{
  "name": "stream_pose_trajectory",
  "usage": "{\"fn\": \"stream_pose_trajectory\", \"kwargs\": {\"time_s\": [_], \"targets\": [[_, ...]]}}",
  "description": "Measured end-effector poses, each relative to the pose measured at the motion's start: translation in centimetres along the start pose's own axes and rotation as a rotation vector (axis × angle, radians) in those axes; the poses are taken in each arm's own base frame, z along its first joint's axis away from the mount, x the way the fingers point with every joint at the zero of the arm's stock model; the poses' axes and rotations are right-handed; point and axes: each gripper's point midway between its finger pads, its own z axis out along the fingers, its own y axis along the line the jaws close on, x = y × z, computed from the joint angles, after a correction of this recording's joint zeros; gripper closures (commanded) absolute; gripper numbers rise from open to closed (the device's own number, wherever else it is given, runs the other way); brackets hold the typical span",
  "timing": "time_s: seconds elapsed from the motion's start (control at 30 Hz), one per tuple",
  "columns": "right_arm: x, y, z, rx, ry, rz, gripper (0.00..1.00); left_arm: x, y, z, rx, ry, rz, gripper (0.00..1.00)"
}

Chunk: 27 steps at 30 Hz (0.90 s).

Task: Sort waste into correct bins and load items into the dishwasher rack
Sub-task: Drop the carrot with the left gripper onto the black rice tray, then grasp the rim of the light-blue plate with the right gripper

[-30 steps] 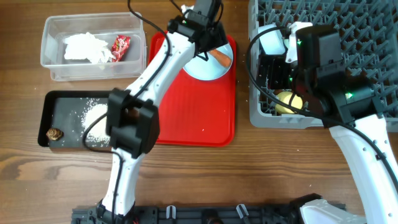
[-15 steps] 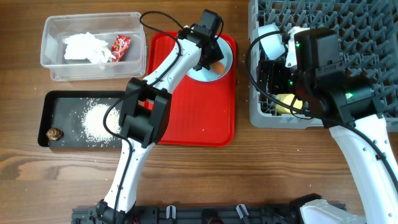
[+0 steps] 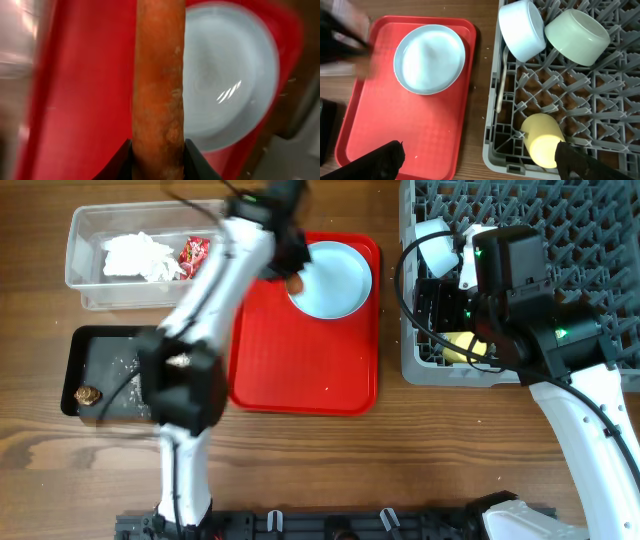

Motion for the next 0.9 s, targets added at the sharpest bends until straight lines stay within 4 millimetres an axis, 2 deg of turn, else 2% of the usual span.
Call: {"fn": "stream_pose_trajectory", "kwargs": {"time_s": [0.03,0.07,0.1,0.13,0.17,0.2,0.23,0.3,0.37,0.43,0.57,0.6,0.63,0.7,0.8,0.87,0.9], "targets": [[0.0,0.0,0.0,0.000,0.000,0.000,0.00,-1.0,3.0,-6.1,-0.017,-0.071,-0.033,0.89],[0.0,0.0,0.0,0.000,-0.001,0.000,0.00,-1.3,5.2,-9.2,-0.045,-0.114,-0.059,0.91],[0.0,0.0,0.0,0.000,0.001,0.000,0.00,-1.1,7.8,-11.5,-0.100,-0.129,-0.088,0.96],[0.0,0.0,0.0,0.000,0.000,0.000,0.00,-0.5,10.1,-12.7,-0.153,-0.113,-0.116,0.96],[0.0,0.0,0.0,0.000,-0.002,0.000,0.00,0.0,13.2,-13.2,-0.224,-0.078,-0.162,0.96],[0.0,0.0,0.0,0.000,-0.001,0.000,0.00,0.4,18.3,-12.6,-0.327,-0.007,-0.252,0.96],[-0.1,0.0,0.0,0.000,-0.001,0.000,0.01,0.5,19.9,-12.1,-0.351,0.015,-0.285,0.96],[-0.1,0.0,0.0,-0.001,-0.005,0.000,0.00,3.5,25.8,-9.6,-0.442,0.164,-0.417,0.96],[-0.1,0.0,0.2,0.000,-0.001,0.000,0.00,6.3,30.3,-6.6,-0.501,0.268,-0.531,0.96],[0.0,0.0,0.7,0.004,0.016,-0.001,0.00,7.2,31.8,-3.7,-0.512,0.266,-0.574,0.96],[0.4,0.4,2.4,-0.006,0.059,-0.004,0.00,9.1,33.1,3.0,-0.495,0.199,-0.644,0.71],[0.2,0.8,2.4,-0.028,0.052,-0.002,0.00,10.2,33.2,3.7,-0.499,0.218,-0.648,0.66],[-0.6,2.0,2.3,-0.094,0.025,-0.015,0.00,10.5,33.3,3.9,-0.501,0.220,-0.653,0.52],[-1.8,4.8,1.9,-0.253,-0.025,-0.089,0.00,10.2,33.3,4.1,-0.496,0.206,-0.662,0.38],[-3.7,9.2,0.2,-0.488,-0.128,-0.194,0.00,10.5,33.2,3.5,-0.503,0.229,-0.653,0.35],[-4.9,10.3,-0.4,-0.547,-0.185,-0.217,0.00,10.1,32.9,2.1,-0.509,0.249,-0.646,0.35],[-5.2,10.6,-0.1,-0.560,-0.191,-0.219,0.03,9.2,32.6,0.8,-0.500,0.223,-0.647,0.35]]}}
